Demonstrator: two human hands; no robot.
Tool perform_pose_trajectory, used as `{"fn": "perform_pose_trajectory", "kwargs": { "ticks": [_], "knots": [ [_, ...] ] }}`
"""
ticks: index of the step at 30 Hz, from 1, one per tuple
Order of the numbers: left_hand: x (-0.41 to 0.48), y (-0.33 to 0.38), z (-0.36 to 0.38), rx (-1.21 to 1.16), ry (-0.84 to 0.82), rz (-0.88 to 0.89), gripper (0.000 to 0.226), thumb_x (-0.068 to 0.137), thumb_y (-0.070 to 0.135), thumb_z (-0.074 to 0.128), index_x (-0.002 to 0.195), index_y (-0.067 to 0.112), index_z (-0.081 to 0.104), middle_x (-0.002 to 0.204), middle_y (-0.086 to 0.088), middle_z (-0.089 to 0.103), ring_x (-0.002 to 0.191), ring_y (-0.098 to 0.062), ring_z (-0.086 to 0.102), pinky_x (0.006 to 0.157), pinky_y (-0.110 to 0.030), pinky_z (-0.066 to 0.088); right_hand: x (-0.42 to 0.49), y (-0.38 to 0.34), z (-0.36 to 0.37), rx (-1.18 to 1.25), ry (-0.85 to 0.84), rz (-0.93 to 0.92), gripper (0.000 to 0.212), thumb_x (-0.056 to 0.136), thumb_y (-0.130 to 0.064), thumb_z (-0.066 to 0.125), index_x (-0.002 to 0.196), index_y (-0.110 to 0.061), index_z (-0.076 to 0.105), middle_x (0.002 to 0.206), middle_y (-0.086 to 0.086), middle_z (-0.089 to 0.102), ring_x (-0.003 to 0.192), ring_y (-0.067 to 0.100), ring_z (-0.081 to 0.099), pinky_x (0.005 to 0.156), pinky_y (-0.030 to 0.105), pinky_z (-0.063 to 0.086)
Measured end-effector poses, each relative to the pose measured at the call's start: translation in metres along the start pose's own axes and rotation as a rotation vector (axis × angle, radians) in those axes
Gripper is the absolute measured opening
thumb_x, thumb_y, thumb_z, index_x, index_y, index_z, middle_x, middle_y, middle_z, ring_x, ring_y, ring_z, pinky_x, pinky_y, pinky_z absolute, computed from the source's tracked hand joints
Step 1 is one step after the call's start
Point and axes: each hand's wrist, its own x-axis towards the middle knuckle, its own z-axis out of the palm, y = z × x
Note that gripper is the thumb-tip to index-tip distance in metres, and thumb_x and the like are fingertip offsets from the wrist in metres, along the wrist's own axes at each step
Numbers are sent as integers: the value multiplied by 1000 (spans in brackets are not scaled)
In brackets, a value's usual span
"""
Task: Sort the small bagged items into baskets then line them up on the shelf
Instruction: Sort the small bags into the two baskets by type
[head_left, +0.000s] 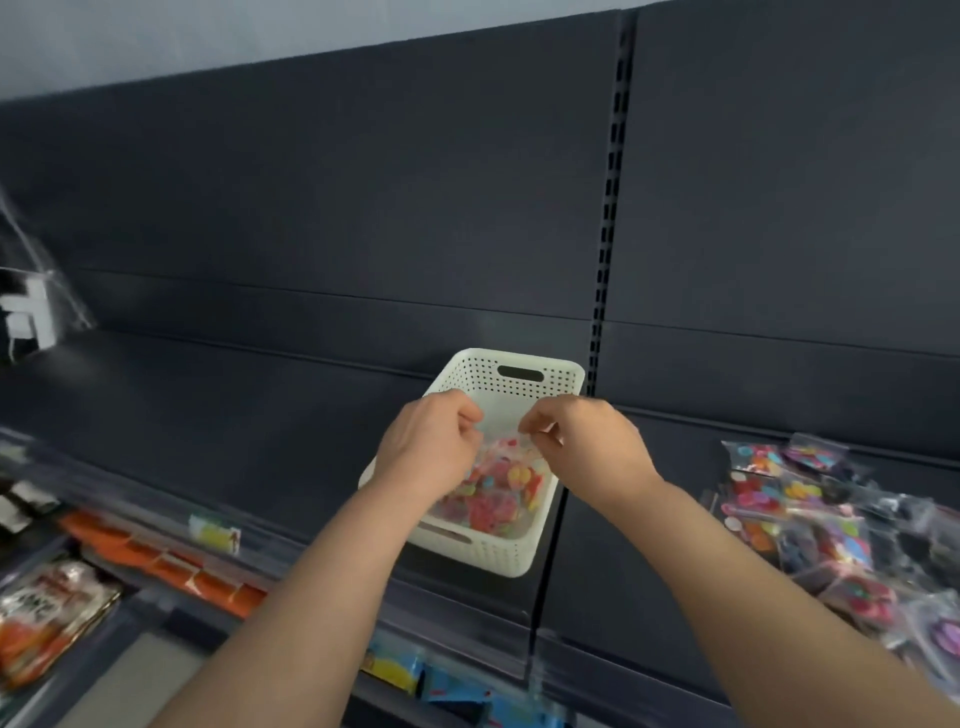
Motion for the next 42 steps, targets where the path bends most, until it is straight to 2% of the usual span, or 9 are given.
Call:
{"fn": "perform_pose_trajectory", "kwargs": {
  "ticks": [5,11,13,16,22,25,32,38,42],
  "knots": [
    [8,36,21,-59,-38,112,16,92,17,61,104,27,67,87,19,61,87,-3,60,83,-27,50,-26,48,-16,-68,68,168,24,92,-18,51,103,-31,68,104,-14,68,98,12,63,73,27,49],
    [9,100,72,-45,-164,264,17,92,16,59,100,29,68,82,19,61,91,-9,62,78,-27,51,-75,112,-46,-156,55,398,26,87,-19,55,104,-33,67,105,-8,69,101,19,63,76,28,48],
    [6,115,92,4,-251,273,16,92,18,60,102,29,67,90,17,64,95,-10,61,74,-23,49,-90,128,-55,-203,44,454,24,87,-22,56,106,-34,66,105,-6,68,101,20,62,73,28,46],
    [0,128,120,106,-340,275,19,90,21,65,109,25,67,112,7,66,104,-16,61,88,-32,51,-107,148,-64,-232,32,497,26,87,-22,55,108,-34,66,108,-5,68,103,20,62,77,30,48],
    [-13,132,155,218,-339,233,44,87,33,70,127,21,55,124,-1,54,111,-19,56,88,-31,48,-126,169,-68,-276,-39,502,23,88,-20,54,96,-38,66,95,-10,68,88,16,64,66,26,48],
    [-15,139,162,168,-353,240,41,88,37,69,124,22,57,122,1,55,108,-17,58,87,-31,50,-126,176,-71,-262,-43,497,23,88,-20,57,97,-40,66,96,-13,69,88,13,66,72,28,54],
    [-11,173,178,185,-301,312,49,87,46,66,128,22,55,122,2,58,115,-19,52,89,-35,49,-112,181,-80,-212,127,448,30,90,-15,49,106,-33,68,104,-9,70,96,16,65,72,27,50],
    [-8,169,184,244,-329,284,30,86,46,68,106,25,65,112,5,59,108,-17,51,80,-31,46,-94,188,-76,-224,80,411,31,90,-14,50,106,-34,68,105,-5,68,100,19,61,75,30,50],
    [-8,160,179,189,-283,272,25,90,37,65,113,26,63,114,5,61,108,-17,53,81,-32,49,-78,190,-61,-233,-48,284,28,91,-27,58,117,-33,64,115,-1,65,118,21,48,89,33,45]
  ]
}}
